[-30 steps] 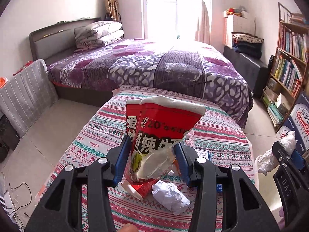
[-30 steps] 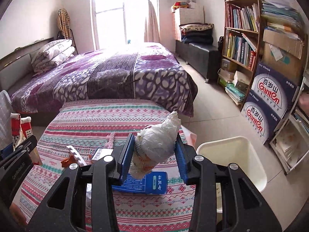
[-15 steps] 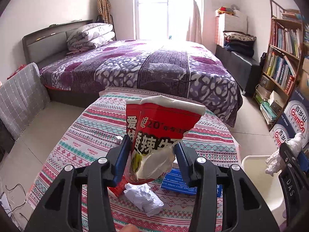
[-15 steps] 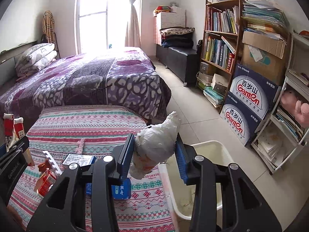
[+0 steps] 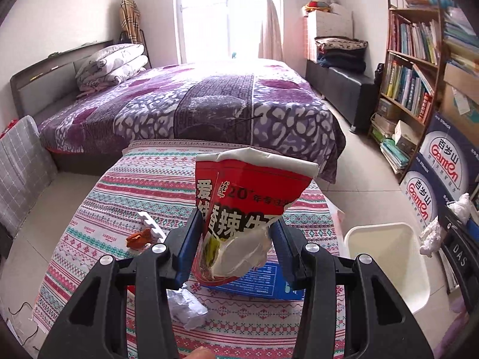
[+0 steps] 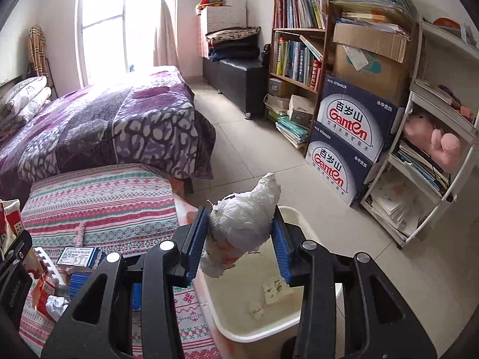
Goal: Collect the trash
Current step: 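Carry noodle cup with left tool while right tool drops tissue into bin, then open left tool over the bin to drop the red noodle cup, then grasp red snack cup with left tool while right tool grasps crumpled paper ball, then lift red snack cup with left tool while right tool carries paper ball to bin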
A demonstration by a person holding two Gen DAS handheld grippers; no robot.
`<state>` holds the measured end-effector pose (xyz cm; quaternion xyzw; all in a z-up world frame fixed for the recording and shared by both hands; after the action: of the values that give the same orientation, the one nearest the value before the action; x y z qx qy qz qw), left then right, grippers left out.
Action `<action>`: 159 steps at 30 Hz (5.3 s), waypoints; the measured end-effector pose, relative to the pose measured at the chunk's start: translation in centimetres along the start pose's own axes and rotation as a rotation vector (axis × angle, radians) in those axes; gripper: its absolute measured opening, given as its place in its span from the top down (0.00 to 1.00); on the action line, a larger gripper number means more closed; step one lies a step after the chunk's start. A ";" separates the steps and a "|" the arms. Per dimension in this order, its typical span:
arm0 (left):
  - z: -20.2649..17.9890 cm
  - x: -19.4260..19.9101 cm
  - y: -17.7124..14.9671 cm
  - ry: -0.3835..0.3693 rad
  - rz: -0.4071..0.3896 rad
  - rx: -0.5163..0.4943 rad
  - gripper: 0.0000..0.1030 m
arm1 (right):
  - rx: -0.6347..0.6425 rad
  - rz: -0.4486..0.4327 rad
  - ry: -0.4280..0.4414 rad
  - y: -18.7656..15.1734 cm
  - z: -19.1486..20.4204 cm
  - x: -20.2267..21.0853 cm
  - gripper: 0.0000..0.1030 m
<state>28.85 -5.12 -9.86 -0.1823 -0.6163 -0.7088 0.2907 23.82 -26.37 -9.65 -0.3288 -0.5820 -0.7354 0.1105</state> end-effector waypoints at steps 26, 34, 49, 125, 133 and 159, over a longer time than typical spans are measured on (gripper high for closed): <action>-15.6 4.0 -3.2 -0.342 0.103 -0.202 0.53 | -0.313 -0.071 -0.177 1.9 -14.2 2.8 0.11; -20.6 4.3 -3.0 -0.518 0.218 -0.203 0.50 | -0.408 -0.104 -0.193 2.6 -17.0 3.9 0.10; -15.8 0.9 -2.5 -0.339 0.179 -0.240 0.21 | -0.285 -0.080 -0.186 2.8 -12.1 2.5 0.07; 22.6 -9.6 -1.4 0.179 0.288 0.276 0.50 | 0.271 0.172 0.490 -5.4 24.1 -1.7 0.61; 19.8 -7.1 -0.5 0.228 0.175 0.269 0.50 | 0.219 0.082 0.386 -3.8 21.0 -1.1 0.61; 9.9 -3.9 0.9 0.153 0.089 0.161 0.50 | 0.095 0.079 0.218 -1.5 11.4 -1.9 0.60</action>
<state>31.37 5.25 -9.83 -0.1308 -0.6387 -0.6551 0.3819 28.52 -15.81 -10.79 -0.2638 -0.5873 -0.7336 0.2175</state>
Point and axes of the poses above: each gripper's, at about its wrist camera, not at the fingertips, and x roughly against the way its jaws point, z to its left, y to its top, the point moved 6 cm from there along -x, roughly the way its jaws point, and after that the axes turned 13 degrees about y, right-handed, at the moved point
